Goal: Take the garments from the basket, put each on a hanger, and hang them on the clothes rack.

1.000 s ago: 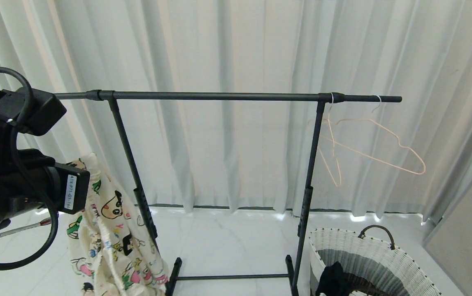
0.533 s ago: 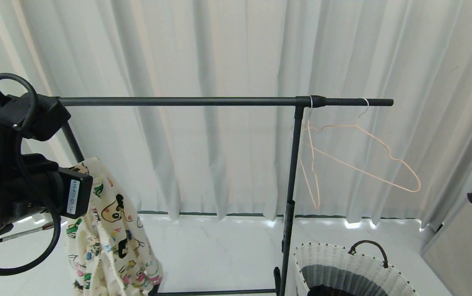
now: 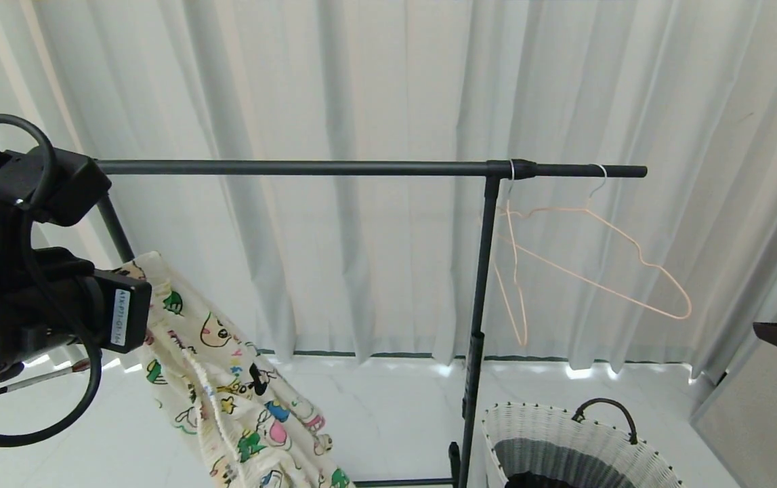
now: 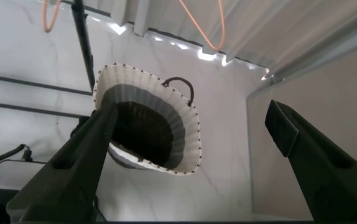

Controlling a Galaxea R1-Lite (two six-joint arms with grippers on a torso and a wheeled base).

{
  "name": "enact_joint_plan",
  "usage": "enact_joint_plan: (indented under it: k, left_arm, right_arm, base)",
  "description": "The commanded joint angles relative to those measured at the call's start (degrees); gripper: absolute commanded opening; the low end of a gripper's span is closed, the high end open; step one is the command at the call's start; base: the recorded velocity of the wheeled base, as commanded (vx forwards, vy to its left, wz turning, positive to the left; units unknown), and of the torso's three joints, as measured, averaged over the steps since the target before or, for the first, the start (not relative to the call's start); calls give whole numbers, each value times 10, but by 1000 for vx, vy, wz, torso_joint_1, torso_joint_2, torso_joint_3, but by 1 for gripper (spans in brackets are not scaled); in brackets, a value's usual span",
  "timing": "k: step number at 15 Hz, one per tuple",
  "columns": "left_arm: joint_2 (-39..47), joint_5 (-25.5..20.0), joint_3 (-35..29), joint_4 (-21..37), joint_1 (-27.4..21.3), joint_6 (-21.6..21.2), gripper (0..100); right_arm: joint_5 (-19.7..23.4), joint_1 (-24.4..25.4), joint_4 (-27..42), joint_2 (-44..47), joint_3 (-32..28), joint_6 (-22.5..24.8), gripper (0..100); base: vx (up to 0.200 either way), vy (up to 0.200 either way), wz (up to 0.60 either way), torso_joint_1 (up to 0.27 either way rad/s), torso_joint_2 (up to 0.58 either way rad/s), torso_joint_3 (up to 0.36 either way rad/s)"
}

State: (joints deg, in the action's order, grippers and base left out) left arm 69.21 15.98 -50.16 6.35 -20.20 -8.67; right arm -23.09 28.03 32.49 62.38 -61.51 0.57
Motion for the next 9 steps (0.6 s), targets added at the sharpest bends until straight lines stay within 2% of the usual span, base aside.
enact_joint_plan:
  k: [1, 2, 6, 9]
  left_arm:
    - [0, 0, 5, 0, 0, 0, 0]
    - [-4, -1, 7, 0, 0, 0, 0]
    - [-14, -2, 14, 0, 0, 0, 0]
    - [-14, -2, 15, 0, 0, 0, 0]
  right_arm:
    - [0, 0, 0, 3, 0, 0, 100]
    - [0, 0, 0, 3, 0, 0, 100]
    - [1, 0, 0, 3, 0, 2, 100]
    - [1, 0, 0, 4, 1, 5, 100]
  base:
    - [0, 0, 0, 0, 0, 0]
    - [0, 0, 0, 0, 0, 0]
    - [0, -200, 0, -1, 4, 4]
    - [0, 0, 0, 0, 0, 0]
